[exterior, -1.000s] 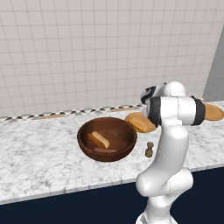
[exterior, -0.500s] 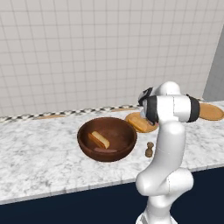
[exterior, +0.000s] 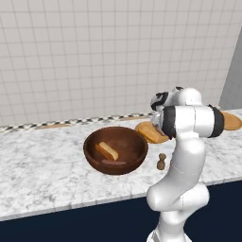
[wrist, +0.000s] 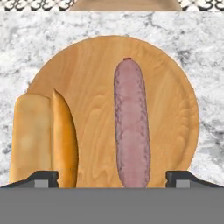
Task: Place one bun and one sausage from the bowl on each plate.
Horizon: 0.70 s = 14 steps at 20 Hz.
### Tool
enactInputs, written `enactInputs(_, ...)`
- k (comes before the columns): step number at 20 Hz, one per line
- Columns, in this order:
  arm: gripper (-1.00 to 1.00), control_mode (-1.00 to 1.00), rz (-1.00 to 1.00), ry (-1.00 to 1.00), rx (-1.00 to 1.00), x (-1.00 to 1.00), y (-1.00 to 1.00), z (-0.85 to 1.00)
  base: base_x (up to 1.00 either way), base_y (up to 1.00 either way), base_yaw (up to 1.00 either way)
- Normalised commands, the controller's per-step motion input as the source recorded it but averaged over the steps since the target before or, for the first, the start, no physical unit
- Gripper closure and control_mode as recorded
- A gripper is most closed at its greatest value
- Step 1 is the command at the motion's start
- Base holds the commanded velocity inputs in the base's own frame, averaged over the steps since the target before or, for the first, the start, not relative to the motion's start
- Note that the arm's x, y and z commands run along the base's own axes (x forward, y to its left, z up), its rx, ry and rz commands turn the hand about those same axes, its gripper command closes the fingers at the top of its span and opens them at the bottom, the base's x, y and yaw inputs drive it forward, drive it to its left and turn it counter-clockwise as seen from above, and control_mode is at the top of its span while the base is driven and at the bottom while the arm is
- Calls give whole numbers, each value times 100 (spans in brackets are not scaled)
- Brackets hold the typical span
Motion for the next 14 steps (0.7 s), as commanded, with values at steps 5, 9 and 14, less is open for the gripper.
enactInputs(5, -100, -100, 2, -1, 0, -79, 74, 26, 0, 0, 0)
enactInputs(9, -100, -100, 16, 0, 0, -13, 89, 32, 0, 0, 0)
enactInputs(14, -100, -100, 11, 14, 0, 0, 90, 24, 0, 0, 0)
